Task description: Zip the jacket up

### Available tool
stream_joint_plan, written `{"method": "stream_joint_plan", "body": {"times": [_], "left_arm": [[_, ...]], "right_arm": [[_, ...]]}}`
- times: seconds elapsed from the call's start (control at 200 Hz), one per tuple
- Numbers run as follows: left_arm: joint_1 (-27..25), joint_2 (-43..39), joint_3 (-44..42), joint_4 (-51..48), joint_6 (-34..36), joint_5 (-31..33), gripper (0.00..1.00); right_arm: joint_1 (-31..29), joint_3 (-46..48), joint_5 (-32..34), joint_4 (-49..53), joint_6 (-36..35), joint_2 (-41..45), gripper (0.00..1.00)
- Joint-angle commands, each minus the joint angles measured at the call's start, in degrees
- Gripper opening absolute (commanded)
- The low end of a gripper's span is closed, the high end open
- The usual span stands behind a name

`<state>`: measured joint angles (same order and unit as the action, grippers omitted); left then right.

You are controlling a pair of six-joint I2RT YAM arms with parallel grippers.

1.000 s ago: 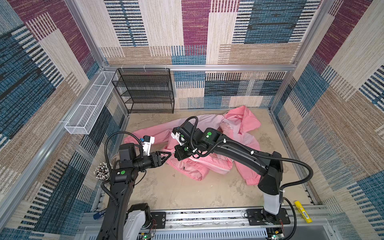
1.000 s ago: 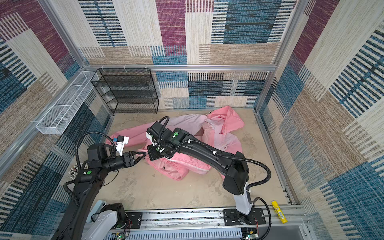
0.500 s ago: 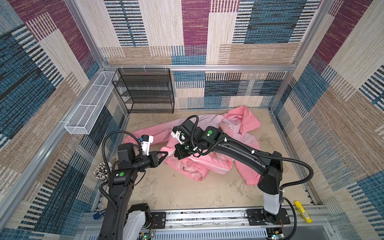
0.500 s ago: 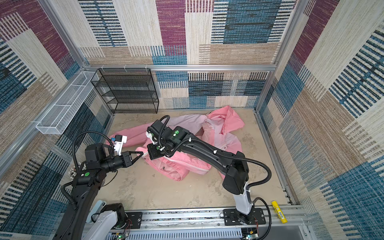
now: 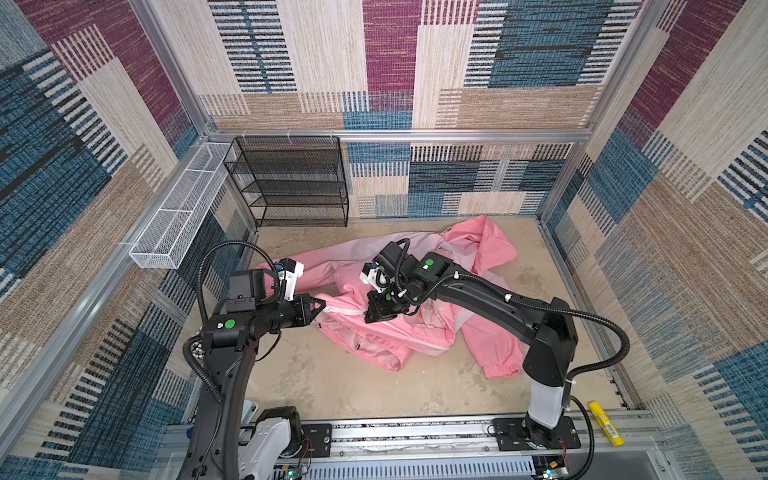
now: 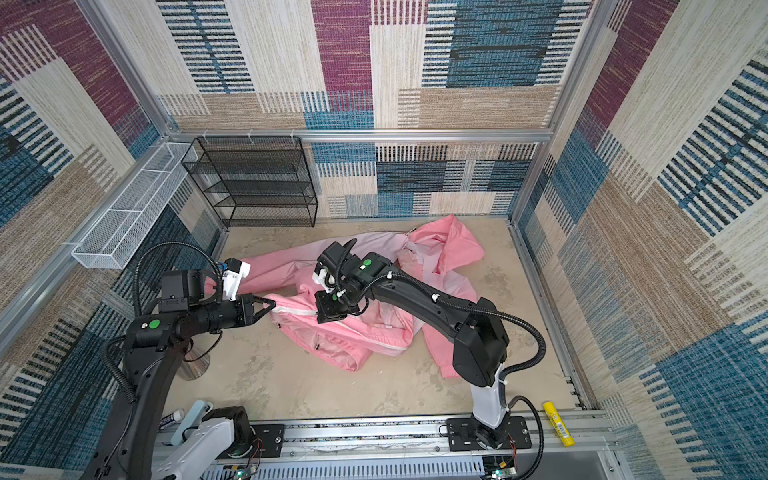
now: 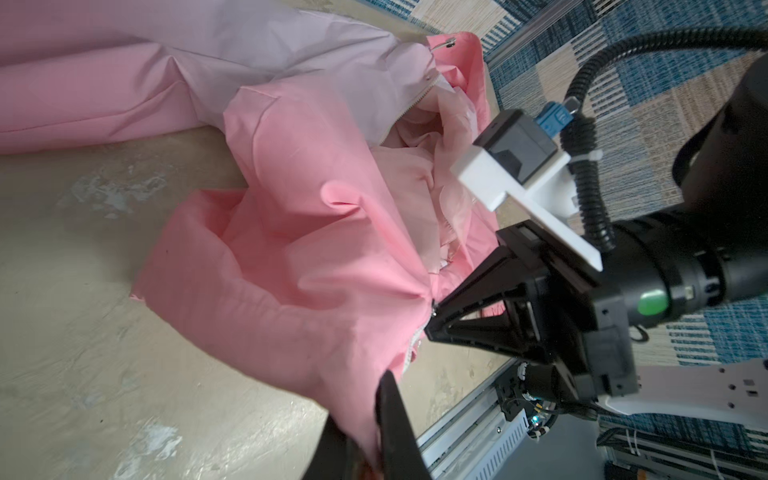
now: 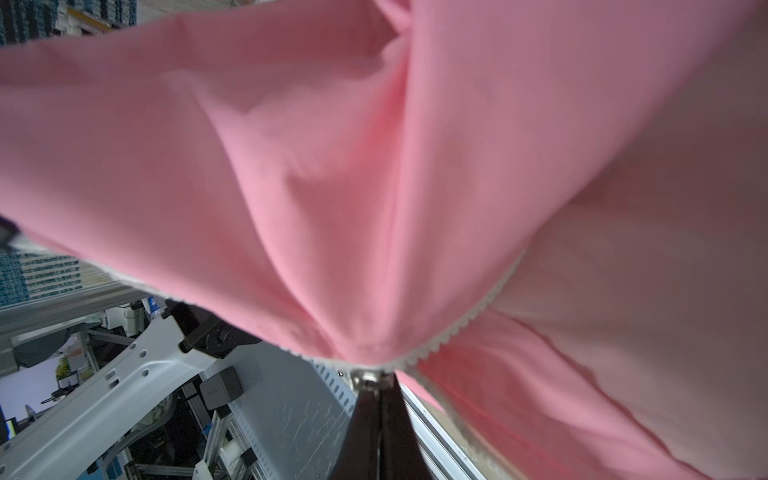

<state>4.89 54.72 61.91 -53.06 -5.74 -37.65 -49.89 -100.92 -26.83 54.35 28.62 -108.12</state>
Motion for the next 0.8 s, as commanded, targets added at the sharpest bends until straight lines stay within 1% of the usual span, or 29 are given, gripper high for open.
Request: {"method": "stream_joint_plan", "body": {"times": [0.0,0.11,0.195,0.276,0.341,0.451,0.471,0.486,0.626,0.666,0.741,0.797], "left_arm": [[0.23,2.21,3.74,-4.16,5.4,8.72,0.0],[1.31,4.71,7.11,-7.06,6.98,11.89,0.0],[4.14,5.3,9.26,-7.62,7.32,11.95,0.0],[7.83,6.08,11.7,-7.52,7.4,8.62,0.0],[9.7,7.26,13.95,-7.68,7.36,5.96,0.0],[10.14,9.03,17.02,-7.7,6.73,4.95,0.0],[10.23,9.23,17.53,-7.72,6.62,4.95,0.0],[10.24,9.36,17.9,-7.68,6.55,3.26,0.0],[11.41,10.95,22.06,-7.37,5.64,1.85,0.0],[11.5,11.39,23.39,-7.02,5.04,1.1,0.0],[11.55,12.11,25.61,-5.91,3.56,-0.1,0.0],[11.54,12.66,27.08,-4.94,1.96,-0.43,0.0]], "right_arm": [[2.46,1.1,-0.43,3.57,-0.76,0.62,0.0],[5.94,2.54,-0.74,2.99,-2.17,0.88,0.0],[9.17,1.86,-1.21,2.92,-3.63,0.74,0.0],[12.08,-3.22,0.62,6.48,-6.06,-0.65,0.0],[14.47,-8.89,1.87,9.9,-7.69,-2.05,0.0],[17.24,-17.64,3.64,15.35,-9.68,-3.79,0.0],[17.62,-18.5,4.11,16.01,-9.85,-3.79,0.0],[17.94,-19.08,4.41,16.44,-10.03,-3.71,0.0],[21.7,-21.51,5.73,18.0,-10.1,-0.9,0.0],[22.88,-23.63,5.84,19.2,-10.1,-0.38,0.0],[24.98,-30.31,7.38,22.45,-10.32,-0.64,0.0],[26.77,-31.59,7.1,22.06,-9.81,0.86,0.0]]}}
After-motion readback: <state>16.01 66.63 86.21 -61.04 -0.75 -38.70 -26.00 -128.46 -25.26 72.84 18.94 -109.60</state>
